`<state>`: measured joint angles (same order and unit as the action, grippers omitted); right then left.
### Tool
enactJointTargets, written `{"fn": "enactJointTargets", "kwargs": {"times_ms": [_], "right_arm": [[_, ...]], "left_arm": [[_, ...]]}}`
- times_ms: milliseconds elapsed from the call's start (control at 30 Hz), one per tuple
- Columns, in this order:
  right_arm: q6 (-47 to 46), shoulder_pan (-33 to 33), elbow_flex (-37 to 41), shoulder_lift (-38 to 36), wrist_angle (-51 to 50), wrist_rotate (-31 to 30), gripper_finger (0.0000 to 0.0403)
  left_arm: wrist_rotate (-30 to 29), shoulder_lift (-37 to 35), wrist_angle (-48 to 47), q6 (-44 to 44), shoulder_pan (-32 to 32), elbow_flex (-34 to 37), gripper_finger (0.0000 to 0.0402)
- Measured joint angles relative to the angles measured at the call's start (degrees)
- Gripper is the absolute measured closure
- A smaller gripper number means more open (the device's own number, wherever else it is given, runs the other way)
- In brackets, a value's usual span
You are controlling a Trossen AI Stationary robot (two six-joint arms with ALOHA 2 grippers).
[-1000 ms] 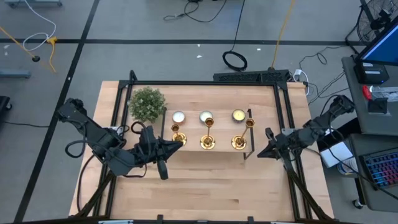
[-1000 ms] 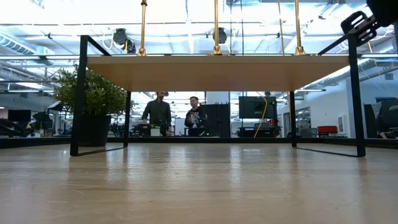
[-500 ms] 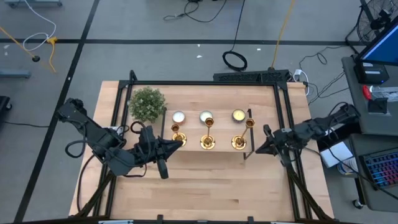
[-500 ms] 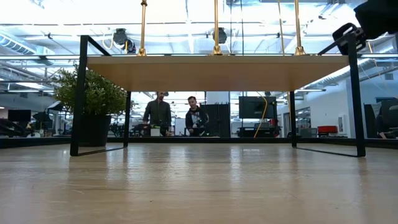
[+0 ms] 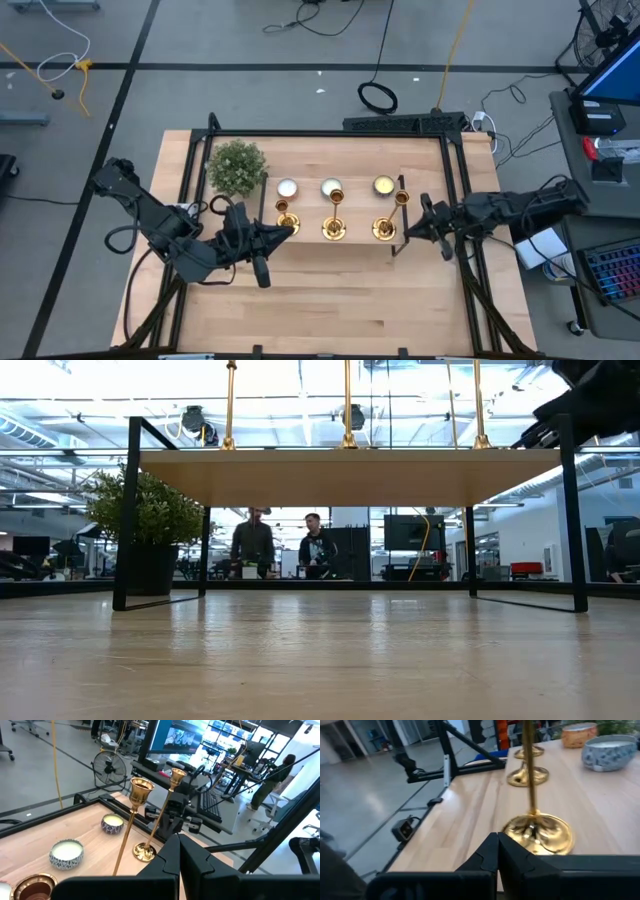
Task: Pick & Place candle stick holders
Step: Return to Home Position
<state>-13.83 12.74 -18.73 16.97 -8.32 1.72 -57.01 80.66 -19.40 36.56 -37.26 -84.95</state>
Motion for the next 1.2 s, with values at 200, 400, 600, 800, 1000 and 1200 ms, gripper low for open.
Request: {"fn": "enactJointTargets", "kwargs": {"times_ms": [200, 400, 600, 800, 1000, 1200], "right_arm": [[-0.1, -2.7, 2.6, -0.1, 3.0, 0.5, 0.0403], [0.2, -4.2, 5.5, -0.1, 10.5, 0.3, 0.0403], [1.5, -5.7, 6.6, 0.0, 13.2, 0.0, 0.0403], [3.8, -6.7, 6.7, -0.1, 13.9, -0.5, 0.0403], [4.5, -7.8, 6.7, -2.0, 14.2, -2.0, 0.0403], [5.5, -8.3, 6.7, -5.4, 14.5, -2.0, 0.0403]], "left_arm": [[0.1, 0.0, 0.0, 1.0, 0.0, 0.0, 0.0401], [0.5, 0.0, 0.0, 1.2, 0.0, 0.0, 0.0401], [1.0, 0.0, 0.0, 1.3, 0.0, 0.0, 0.0401], [1.6, 0.0, 0.0, 1.3, 0.0, 0.0, 0.0401], [1.6, 0.0, 0.0, 1.3, 0.0, 0.0, 0.0401], [1.6, 0.0, -0.1, 1.2, 0.0, 0.0, 0.0401]]}}
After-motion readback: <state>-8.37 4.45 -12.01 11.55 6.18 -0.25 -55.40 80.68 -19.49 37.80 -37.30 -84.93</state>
